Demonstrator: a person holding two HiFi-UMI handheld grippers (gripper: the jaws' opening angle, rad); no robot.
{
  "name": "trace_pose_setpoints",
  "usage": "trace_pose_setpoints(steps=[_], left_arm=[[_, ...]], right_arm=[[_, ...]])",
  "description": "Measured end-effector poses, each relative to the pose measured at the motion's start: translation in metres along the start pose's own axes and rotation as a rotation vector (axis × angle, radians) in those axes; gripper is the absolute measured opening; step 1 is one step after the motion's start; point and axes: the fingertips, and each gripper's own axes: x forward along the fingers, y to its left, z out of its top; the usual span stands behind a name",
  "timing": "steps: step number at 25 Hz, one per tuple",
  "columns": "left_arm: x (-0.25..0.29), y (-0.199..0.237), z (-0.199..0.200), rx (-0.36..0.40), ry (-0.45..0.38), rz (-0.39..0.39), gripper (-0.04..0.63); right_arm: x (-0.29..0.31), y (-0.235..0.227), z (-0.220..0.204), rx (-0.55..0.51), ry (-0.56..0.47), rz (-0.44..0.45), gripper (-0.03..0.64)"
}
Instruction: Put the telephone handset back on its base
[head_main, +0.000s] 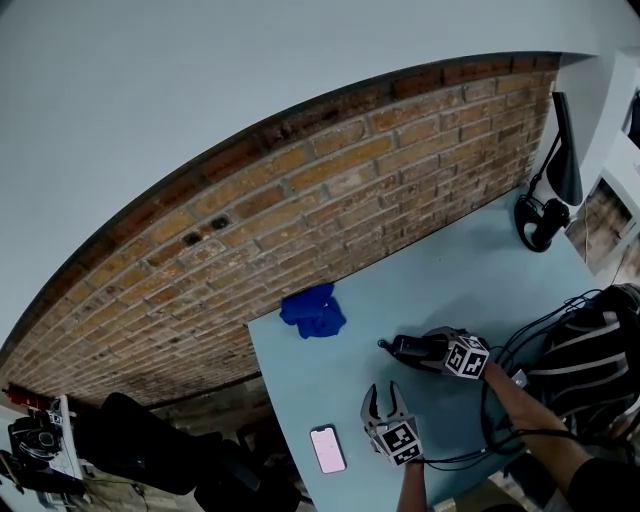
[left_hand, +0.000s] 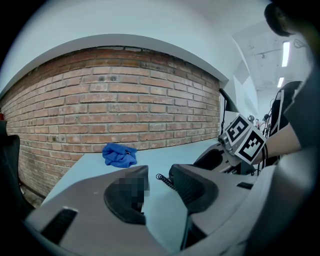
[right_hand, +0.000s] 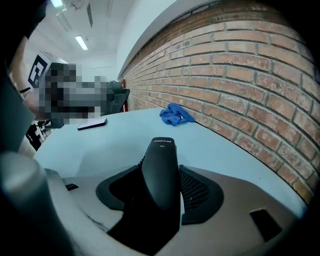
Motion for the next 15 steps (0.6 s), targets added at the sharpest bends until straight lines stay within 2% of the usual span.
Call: trace_pose_setpoints(steps=[3,7,11,15], left_arm=[[-0.001,0.0,-0.001,0.0,0.003,-0.001,0.186],[-0.005,0.0,-0.002,0.003,0.004,-0.005,0.186],[-0.008,0.004,-0.003,0.008,0.004,-0.002,0.186],[-0.014,0.004,-0.002,0.023,0.001,-0.013,0.185]], right_arm=[[0.002,0.001,-0.001,-0.006,0.008,-0.001,0.25],[0.005,0.003,-0.006,-0.02,0.015,-0.047,0.253],[-0.012,-0.003,0.01,-0.003,-0.082,-0.124,0.253],[-0.041,-0.006,0.046,0.001,-0.206,-0.181,0.253]])
